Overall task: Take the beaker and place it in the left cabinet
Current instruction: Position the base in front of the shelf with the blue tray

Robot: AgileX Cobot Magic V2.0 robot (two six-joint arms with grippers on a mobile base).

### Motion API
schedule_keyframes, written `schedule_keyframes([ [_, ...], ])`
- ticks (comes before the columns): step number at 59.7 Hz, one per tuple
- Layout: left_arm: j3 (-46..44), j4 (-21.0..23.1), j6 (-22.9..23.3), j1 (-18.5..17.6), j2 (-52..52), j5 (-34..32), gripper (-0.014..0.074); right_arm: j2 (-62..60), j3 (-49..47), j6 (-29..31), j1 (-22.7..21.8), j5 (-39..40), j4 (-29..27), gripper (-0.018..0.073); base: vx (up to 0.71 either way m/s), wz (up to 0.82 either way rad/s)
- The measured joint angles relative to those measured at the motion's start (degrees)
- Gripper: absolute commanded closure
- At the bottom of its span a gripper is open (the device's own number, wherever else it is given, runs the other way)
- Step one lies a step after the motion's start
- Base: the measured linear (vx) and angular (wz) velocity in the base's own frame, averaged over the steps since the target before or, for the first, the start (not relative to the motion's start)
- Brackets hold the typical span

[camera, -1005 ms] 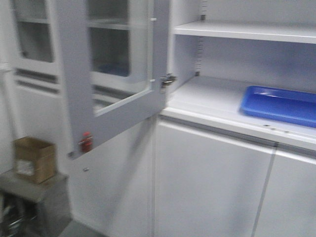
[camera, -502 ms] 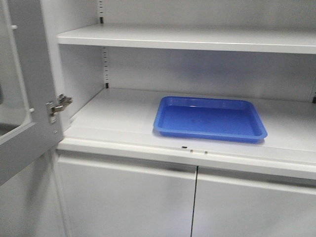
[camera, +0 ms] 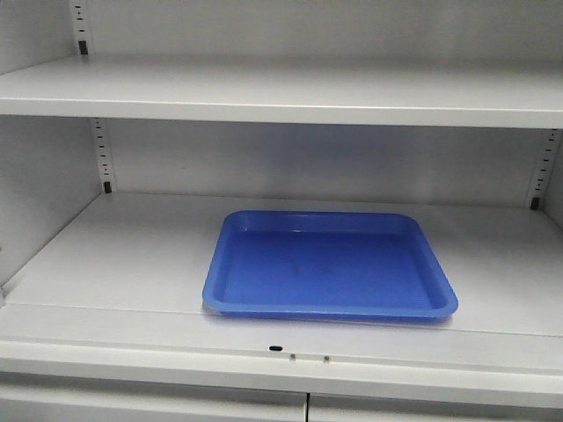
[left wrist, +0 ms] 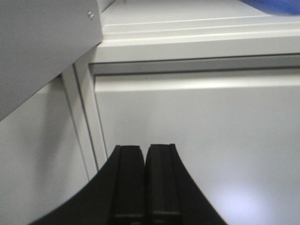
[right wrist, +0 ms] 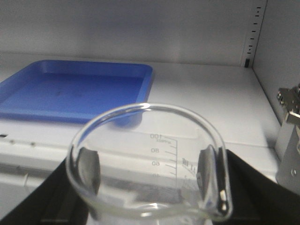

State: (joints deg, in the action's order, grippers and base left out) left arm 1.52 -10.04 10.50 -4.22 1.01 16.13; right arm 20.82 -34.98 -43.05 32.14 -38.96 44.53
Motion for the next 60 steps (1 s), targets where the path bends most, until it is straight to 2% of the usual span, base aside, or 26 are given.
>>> schedule_keyframes([
  [33,0.0,0.0,0.0,0.0,0.0,0.0,0.0593,0.0,0.0,0.0,0.0,-0.1,0.0,0.056,0.26,-0.12],
  [60,0.0,0.0,0.0,0.0,0.0,0.0,0.0593,0.0,0.0,0.0,-0.3,-0.1,0.0,0.056,0.07,-0.03],
])
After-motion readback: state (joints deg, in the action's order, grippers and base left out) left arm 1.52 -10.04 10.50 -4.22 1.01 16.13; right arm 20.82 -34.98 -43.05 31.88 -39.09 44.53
